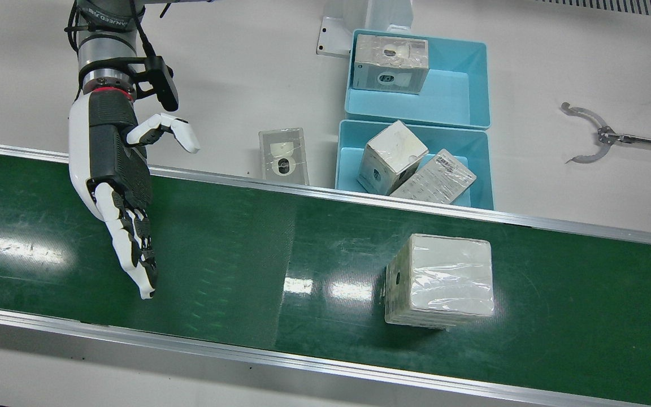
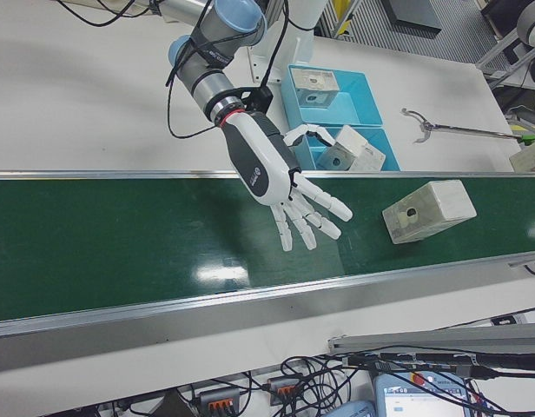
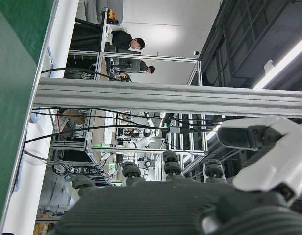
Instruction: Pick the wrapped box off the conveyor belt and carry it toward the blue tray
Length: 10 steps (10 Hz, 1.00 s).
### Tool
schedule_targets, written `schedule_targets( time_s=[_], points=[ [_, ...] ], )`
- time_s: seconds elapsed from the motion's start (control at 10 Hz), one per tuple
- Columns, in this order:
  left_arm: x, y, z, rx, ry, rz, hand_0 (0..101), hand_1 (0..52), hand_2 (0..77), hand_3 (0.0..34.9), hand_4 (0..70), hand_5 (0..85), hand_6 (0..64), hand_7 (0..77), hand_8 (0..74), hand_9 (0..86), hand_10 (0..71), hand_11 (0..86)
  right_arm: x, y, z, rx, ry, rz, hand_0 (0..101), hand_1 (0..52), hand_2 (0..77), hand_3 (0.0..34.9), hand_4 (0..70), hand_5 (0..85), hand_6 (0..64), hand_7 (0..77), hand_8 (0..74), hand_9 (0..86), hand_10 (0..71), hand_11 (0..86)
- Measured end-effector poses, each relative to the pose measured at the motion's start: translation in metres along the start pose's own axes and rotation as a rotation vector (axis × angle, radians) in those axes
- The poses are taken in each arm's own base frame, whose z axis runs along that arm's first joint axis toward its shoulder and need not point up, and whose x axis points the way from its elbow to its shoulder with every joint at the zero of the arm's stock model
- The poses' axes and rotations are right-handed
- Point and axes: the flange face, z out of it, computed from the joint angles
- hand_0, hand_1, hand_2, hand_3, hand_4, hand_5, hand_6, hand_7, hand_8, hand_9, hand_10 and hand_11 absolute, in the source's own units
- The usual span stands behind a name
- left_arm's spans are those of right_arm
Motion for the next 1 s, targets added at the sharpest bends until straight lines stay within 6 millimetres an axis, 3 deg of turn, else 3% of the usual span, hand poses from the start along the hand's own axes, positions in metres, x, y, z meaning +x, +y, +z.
schedule_targets(
  time_s=[0.1, 0.2, 0.3, 0.4, 0.5, 0.6, 0.8, 0.9, 1.0],
  points=[
    [0.000, 0.000, 0.000, 0.000, 0.000, 0.000, 0, 0.0, 0.5, 0.0, 0.0, 0.5, 0.0, 0.5, 0.5, 0.0, 0.0, 0.0, 0.003, -0.001, -0.001, 0.004, 0.005, -0.003, 42, 2.7, 36.5, 30.6, 10.4, 2.7, 0.0, 10.9, 7.1, 1.1, 0.0, 1.6],
    [0.000, 0.000, 0.000, 0.000, 0.000, 0.000, 0, 0.0, 0.5, 0.0, 0.0, 0.5, 0.0, 0.5, 0.5, 0.0, 0.0, 0.0, 0.005, -0.002, -0.001, 0.009, 0.009, -0.006, 48, 9.8, 24.0, 30.6, 10.4, 1.6, 0.0, 10.9, 0.0, 1.1, 1.6, 1.1],
    [0.000, 0.000, 0.000, 0.000, 0.000, 0.000, 0, 0.0, 0.5, 0.0, 0.0, 0.5, 0.0, 0.5, 0.5, 0.0, 0.5, 0.0, 0.006, -0.003, -0.001, 0.014, 0.012, -0.009, 48, 19.1, 9.3, 30.6, 6.0, 0.5, 0.0, 12.0, 0.0, 1.1, 1.6, 1.1],
    [0.000, 0.000, 0.000, 0.000, 0.000, 0.000, 0, 0.0, 0.5, 0.0, 0.0, 0.5, 0.0, 0.5, 0.5, 0.0, 0.5, 0.0, 0.007, -0.004, -0.001, 0.017, 0.014, -0.014, 48, 19.1, 9.3, 30.6, 6.0, 0.5, 0.0, 12.0, 0.0, 1.1, 1.6, 1.1],
    [0.000, 0.000, 0.000, 0.000, 0.000, 0.000, 0, 0.0, 1.1, 0.0, 0.0, 0.5, 0.0, 0.5, 0.5, 0.0, 0.5, 0.0, 0.008, -0.005, 0.000, 0.021, 0.014, -0.020, 48, 16.4, 10.4, 30.7, 6.5, 0.5, 0.0, 14.2, 0.0, 1.1, 0.5, 1.1],
    [0.000, 0.000, 0.000, 0.000, 0.000, 0.000, 0, 0.0, 1.1, 0.0, 0.0, 0.5, 0.0, 0.5, 0.5, 0.0, 0.5, 0.0, 0.007, -0.006, 0.002, 0.030, 0.013, -0.028, 47, 11.5, 6.5, 30.7, 8.7, 3.8, 0.0, 17.5, 0.0, 1.1, 0.5, 1.1],
    [0.000, 0.000, 0.000, 0.000, 0.000, 0.000, 0, 0.0, 1.1, 0.0, 0.0, 0.5, 0.0, 0.5, 0.5, 0.0, 0.5, 0.0, 0.001, -0.008, 0.005, 0.043, 0.004, -0.039, 47, 11.5, 6.5, 30.7, 8.7, 3.8, 0.0, 20.2, 0.0, 1.1, 0.5, 1.1],
    [0.000, 0.000, 0.000, 0.000, 0.000, 0.000, 0, 0.0, 0.5, 0.0, 0.0, 0.5, 0.0, 0.5, 0.5, 0.0, 0.5, 0.0, 0.001, -0.011, 0.007, 0.049, 0.002, -0.042, 46, 9.8, 6.5, 30.3, 8.7, 4.9, 0.0, 20.2, 1.6, 8.2, 3.3, 4.9],
    [0.000, 0.000, 0.000, 0.000, 0.000, 0.000, 0, 0.0, 0.5, 0.0, 0.0, 0.5, 0.0, 0.5, 0.5, 0.0, 0.5, 0.0, 0.001, -0.013, 0.008, 0.053, 0.001, -0.044, 46, 9.8, 6.0, 30.4, 10.4, 7.6, 0.0, 20.2, 2.2, 7.6, 3.3, 4.9]
  ],
)
